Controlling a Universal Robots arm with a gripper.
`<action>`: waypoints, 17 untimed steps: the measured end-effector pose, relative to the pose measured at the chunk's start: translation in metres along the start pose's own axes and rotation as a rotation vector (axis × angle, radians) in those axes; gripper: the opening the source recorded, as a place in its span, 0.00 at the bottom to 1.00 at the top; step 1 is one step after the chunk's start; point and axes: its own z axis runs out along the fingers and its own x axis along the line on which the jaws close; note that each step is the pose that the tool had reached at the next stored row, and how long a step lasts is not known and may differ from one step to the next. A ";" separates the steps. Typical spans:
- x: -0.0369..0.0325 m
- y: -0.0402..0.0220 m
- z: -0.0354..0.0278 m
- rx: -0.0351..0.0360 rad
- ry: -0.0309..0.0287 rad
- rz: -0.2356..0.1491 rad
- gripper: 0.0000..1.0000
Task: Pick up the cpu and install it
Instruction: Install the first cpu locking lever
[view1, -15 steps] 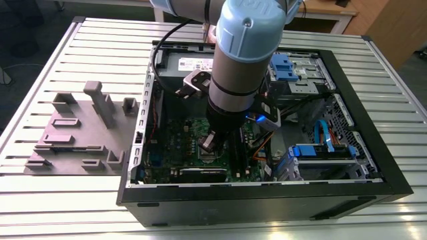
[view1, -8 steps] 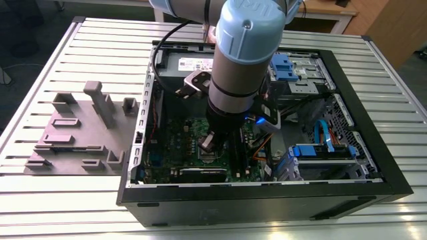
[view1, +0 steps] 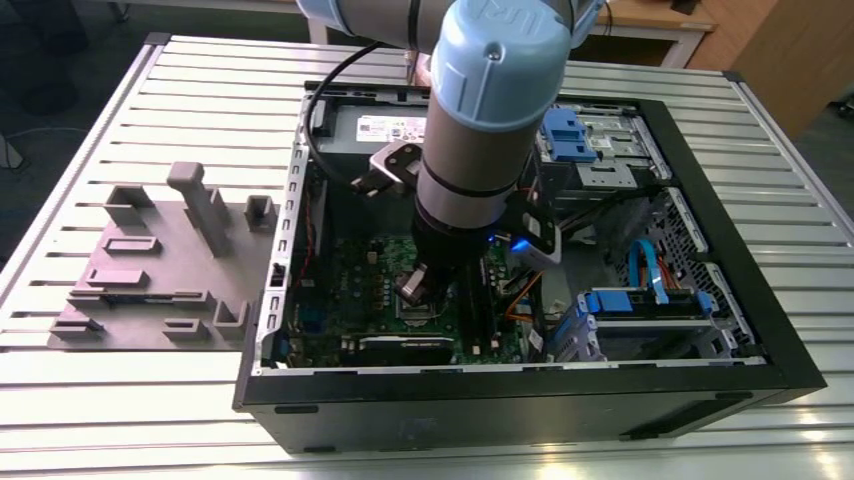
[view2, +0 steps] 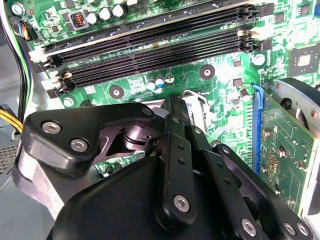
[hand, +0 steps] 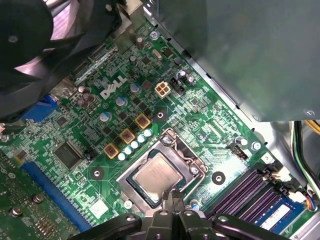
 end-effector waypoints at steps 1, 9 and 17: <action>0.0000 0.0000 0.0001 -0.0005 -0.0007 0.005 0.10; 0.0003 0.0002 0.0002 -0.0167 -0.0188 0.044 0.10; 0.0015 -0.0010 0.0000 -0.0202 -0.0211 0.058 0.10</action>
